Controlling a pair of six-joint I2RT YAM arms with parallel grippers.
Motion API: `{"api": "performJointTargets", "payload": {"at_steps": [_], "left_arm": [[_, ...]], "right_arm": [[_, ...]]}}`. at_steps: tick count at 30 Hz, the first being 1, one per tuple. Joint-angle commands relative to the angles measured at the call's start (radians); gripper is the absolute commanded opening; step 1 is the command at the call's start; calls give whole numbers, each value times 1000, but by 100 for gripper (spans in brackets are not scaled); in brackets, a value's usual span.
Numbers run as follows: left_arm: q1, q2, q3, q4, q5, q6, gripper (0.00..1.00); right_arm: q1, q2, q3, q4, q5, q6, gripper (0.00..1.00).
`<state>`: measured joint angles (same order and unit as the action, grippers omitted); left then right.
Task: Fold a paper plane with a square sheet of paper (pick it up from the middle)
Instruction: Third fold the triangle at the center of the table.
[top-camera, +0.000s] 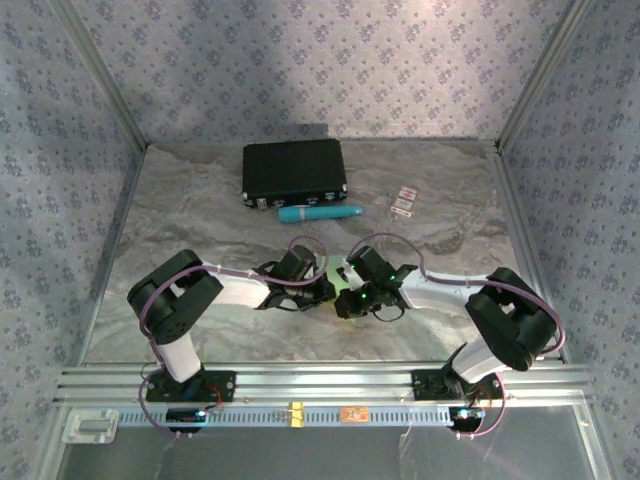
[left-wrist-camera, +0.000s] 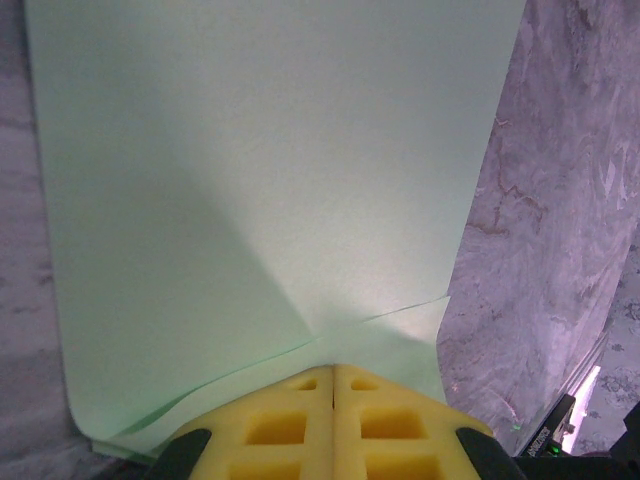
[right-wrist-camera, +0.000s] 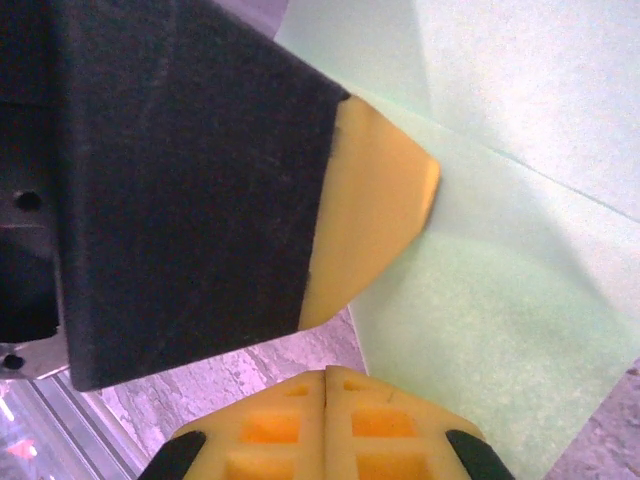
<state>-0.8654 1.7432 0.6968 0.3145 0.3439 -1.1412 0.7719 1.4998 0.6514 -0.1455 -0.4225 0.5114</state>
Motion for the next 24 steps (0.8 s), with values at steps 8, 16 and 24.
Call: {"api": "performJointTargets", "payload": {"at_steps": [8,16,24], "left_arm": [[-5,36,-14,-66,-25,25,0],[-5,38,-13,-67,-25,25,0],[-5,41,-11,-63,-23,25,0]], "right_arm": [[-10,-64,-109,-2,4,54,5],[-12,-143,-98,21,-13,80,6],[-18,-24,-23,66,23,80,7]]}}
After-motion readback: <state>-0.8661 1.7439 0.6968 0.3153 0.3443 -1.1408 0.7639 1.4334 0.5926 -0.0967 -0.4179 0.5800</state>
